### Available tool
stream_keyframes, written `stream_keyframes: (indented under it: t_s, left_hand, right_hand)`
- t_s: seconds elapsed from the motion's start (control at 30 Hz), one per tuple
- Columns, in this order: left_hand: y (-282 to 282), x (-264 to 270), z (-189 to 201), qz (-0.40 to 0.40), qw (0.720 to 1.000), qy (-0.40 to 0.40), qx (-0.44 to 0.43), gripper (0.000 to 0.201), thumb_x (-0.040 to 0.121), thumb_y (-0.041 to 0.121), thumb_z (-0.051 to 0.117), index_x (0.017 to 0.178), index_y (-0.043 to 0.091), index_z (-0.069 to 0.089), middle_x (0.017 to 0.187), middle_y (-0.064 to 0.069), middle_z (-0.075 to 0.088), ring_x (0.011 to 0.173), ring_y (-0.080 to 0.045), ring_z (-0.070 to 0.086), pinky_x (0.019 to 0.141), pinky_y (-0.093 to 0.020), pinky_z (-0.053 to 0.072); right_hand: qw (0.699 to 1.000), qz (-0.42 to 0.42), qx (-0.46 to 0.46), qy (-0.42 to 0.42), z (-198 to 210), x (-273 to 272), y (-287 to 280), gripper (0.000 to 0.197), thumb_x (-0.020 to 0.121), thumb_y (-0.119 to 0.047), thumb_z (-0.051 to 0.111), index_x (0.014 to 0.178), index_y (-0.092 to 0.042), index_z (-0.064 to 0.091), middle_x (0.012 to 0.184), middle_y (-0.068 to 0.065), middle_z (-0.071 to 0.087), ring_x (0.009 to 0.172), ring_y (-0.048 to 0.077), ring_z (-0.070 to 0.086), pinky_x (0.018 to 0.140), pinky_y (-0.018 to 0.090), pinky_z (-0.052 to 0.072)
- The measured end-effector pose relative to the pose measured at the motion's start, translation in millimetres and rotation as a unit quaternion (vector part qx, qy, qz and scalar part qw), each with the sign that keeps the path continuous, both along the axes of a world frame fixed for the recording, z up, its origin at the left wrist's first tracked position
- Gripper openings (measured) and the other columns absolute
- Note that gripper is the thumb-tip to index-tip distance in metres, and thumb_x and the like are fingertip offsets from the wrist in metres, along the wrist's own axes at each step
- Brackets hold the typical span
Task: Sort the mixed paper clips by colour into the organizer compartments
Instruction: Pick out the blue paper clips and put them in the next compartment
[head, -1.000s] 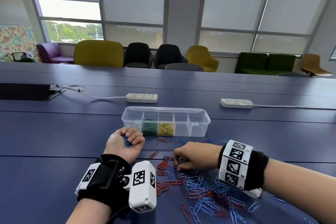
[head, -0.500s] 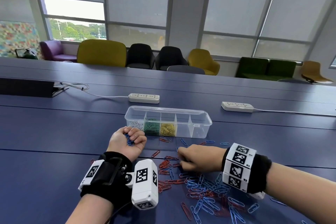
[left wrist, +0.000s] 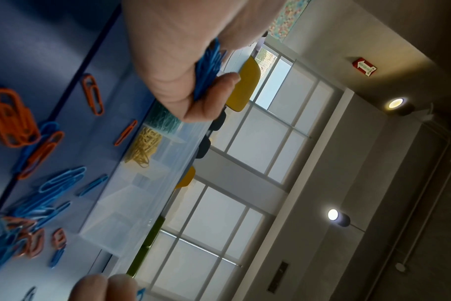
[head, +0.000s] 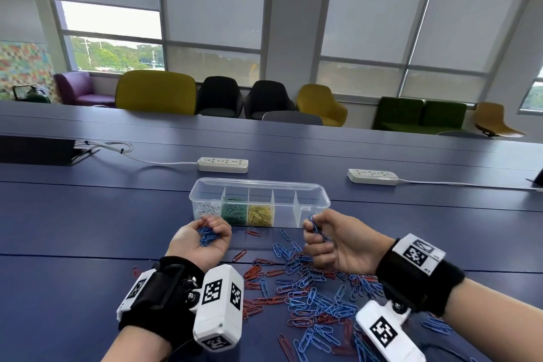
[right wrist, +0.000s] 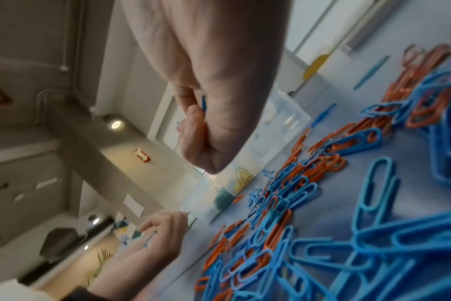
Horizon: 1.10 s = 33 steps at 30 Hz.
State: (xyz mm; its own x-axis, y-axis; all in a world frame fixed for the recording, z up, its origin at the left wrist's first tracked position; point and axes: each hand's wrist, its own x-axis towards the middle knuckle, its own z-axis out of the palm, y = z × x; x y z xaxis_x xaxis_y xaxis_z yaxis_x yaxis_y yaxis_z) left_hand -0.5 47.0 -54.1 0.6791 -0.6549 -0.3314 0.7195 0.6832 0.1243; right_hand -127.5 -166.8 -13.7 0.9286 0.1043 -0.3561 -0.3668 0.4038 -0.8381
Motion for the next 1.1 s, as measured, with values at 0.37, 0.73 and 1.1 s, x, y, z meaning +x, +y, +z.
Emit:
stream_keyframes:
  t_s: [0.37,0.73,1.1]
  left_hand:
    - [-28,-39,10,-0.065,0.995,-0.032,0.065,0.045,0.102,0.018,0.023,0.104,-0.014,0.054,0.104,-0.030,0.058,0.109,-0.039,0.049,0.103,-0.045,0.032]
    - [-39,-36,-3,-0.076,0.997,-0.014,0.021,0.037,0.097,0.011,0.027,0.096,-0.009,0.059,0.086,-0.026,0.066,0.062,-0.040,0.068,0.054,-0.052,0.054]
    - [-42,-31,-8,-0.052,0.997,0.014,0.060,0.037,0.098,0.015,0.036,0.067,0.006,0.053,0.060,-0.007,0.053,0.044,-0.019,0.058,0.043,-0.031,0.055]
  right_hand:
    - [0.934,0.001,-0.336,-0.121,33,21,26,0.026,0.099,-0.016,0.032,0.079,-0.017,0.048,0.060,-0.005,0.035,0.046,0.005,0.024,0.040,0.015,0.018]
    - [0.696,0.170,-0.654,-0.243,35,55,64,0.031,0.100,-0.025,0.040,0.115,-0.010,0.062,0.115,0.007,0.065,0.102,0.024,0.062,0.091,0.035,0.049]
    - [0.617,0.109,-0.780,0.002,14,88,-54,0.124,0.067,-0.063,0.070,0.149,-0.021,-0.013,0.159,0.003,-0.008,0.146,0.028,-0.006,0.118,0.051,0.010]
